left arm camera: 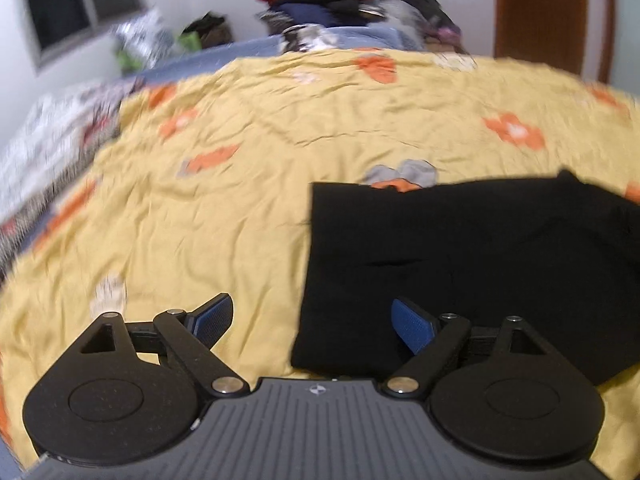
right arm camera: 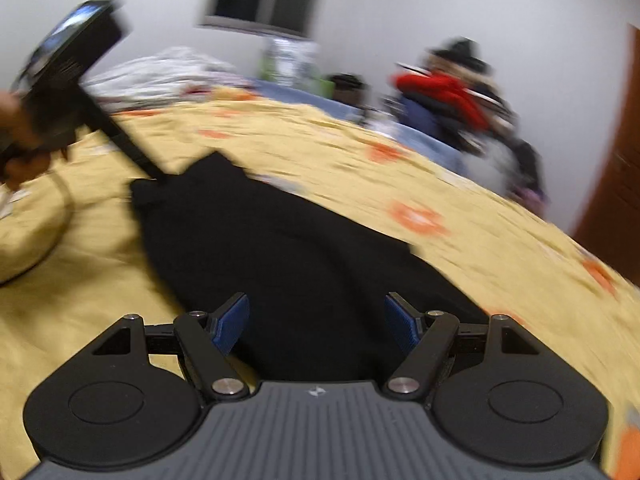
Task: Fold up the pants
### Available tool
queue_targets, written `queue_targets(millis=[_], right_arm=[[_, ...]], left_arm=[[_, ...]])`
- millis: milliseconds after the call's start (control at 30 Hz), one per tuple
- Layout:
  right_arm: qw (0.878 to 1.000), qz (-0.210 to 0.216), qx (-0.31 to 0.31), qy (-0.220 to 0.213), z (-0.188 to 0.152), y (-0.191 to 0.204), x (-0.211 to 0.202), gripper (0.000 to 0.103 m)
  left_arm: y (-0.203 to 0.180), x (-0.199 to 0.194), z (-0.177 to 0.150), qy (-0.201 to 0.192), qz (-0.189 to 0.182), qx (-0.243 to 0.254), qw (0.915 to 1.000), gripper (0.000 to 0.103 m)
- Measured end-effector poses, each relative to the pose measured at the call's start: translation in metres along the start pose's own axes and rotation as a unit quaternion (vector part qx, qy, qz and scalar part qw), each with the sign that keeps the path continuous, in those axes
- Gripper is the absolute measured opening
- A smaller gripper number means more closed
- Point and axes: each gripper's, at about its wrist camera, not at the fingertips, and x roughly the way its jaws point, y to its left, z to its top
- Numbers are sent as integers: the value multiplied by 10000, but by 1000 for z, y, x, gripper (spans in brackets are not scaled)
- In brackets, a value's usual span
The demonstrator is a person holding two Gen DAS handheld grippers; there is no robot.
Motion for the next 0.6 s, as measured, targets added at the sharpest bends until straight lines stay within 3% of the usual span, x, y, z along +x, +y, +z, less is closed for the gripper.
queue_targets(millis=[200, 300, 367, 433, 467, 567, 600], right_arm=[[9936, 502, -1013, -69, 34, 79, 45, 74], [9883, 628, -1388, -112, 51, 109, 69, 73], [9820, 512, -1804, -202, 56, 128, 79, 73], [9740, 506, -2196, -238, 63, 146, 90, 66], [9716, 503, -2297, -257, 65, 151, 95, 56], [9657, 502, -2538, -215, 72, 165, 112, 37], [9639, 461, -2614, -211, 72, 168, 116, 36]], left_arm=[[47, 1, -12, 234, -533, -1084, 9924, 89], [68, 9, -20, 372, -741, -1679, 9823, 88], [86, 14, -27, 445, -944, -2188, 9702, 88], [103, 17, -32, 459, -1097, -2665, 9565, 88], [109, 17, -34, 445, -1092, -2798, 9528, 88], [114, 16, -36, 454, -1054, -2782, 9536, 88], [115, 16, -37, 469, -1108, -2764, 9535, 88]])
